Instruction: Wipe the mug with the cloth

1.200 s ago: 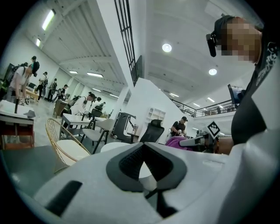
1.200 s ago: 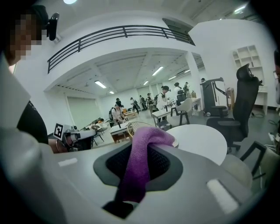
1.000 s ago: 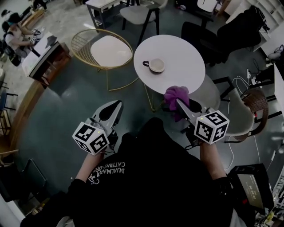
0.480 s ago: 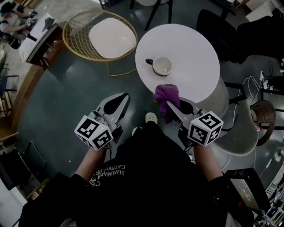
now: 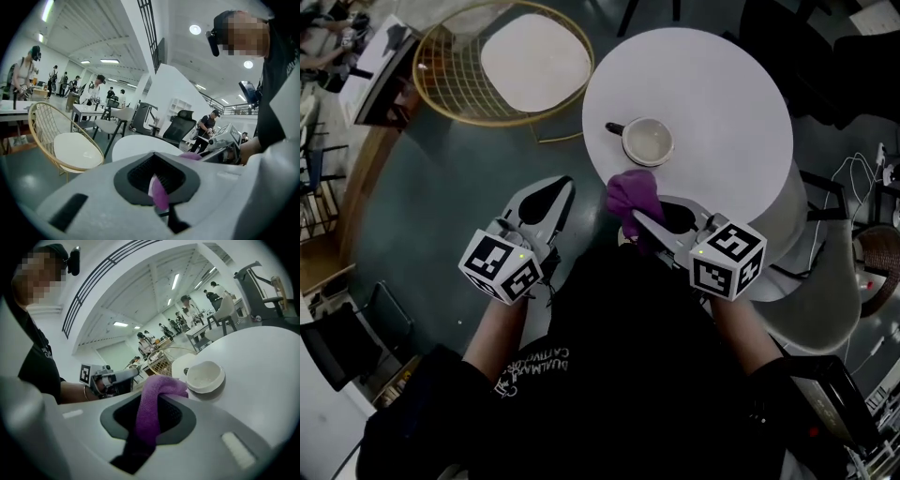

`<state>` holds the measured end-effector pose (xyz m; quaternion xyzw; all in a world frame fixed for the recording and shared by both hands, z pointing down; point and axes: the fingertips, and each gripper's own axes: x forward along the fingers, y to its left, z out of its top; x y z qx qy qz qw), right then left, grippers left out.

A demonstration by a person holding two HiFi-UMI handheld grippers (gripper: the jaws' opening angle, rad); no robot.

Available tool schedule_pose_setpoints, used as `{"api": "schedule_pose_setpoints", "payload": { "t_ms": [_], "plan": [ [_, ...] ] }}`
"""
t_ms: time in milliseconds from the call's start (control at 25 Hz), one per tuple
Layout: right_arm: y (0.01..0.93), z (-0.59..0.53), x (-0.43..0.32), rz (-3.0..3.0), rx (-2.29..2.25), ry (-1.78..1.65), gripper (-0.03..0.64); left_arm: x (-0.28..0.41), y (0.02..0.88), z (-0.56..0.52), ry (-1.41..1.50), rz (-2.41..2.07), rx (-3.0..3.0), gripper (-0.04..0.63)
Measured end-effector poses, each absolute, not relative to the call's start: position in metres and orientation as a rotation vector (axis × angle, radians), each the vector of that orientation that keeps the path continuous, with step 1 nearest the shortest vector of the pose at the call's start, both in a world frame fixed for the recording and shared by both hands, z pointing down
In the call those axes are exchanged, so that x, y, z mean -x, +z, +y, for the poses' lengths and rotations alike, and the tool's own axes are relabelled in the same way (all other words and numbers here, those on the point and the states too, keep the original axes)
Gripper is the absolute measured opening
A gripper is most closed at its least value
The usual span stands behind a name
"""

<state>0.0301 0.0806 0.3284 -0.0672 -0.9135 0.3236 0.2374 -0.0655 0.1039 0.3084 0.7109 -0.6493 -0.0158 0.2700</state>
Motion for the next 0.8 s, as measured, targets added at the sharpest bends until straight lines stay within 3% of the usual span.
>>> {"api": "schedule_pose_setpoints", "payload": {
  "t_ms": [520, 800],
  "plan": [
    [0.365, 0.073, 0.002, -2.610, 0.071, 0.988, 0.080, 0.080, 0.377, 0.048, 0.159, -1.438, -2.120, 0.071],
    [0.362, 0.084, 0.004, -2.623, -0.210, 1.126, 0.080, 0.070, 0.380, 0.027, 0.476, -1.228, -2.368, 0.114]
  ]
}}
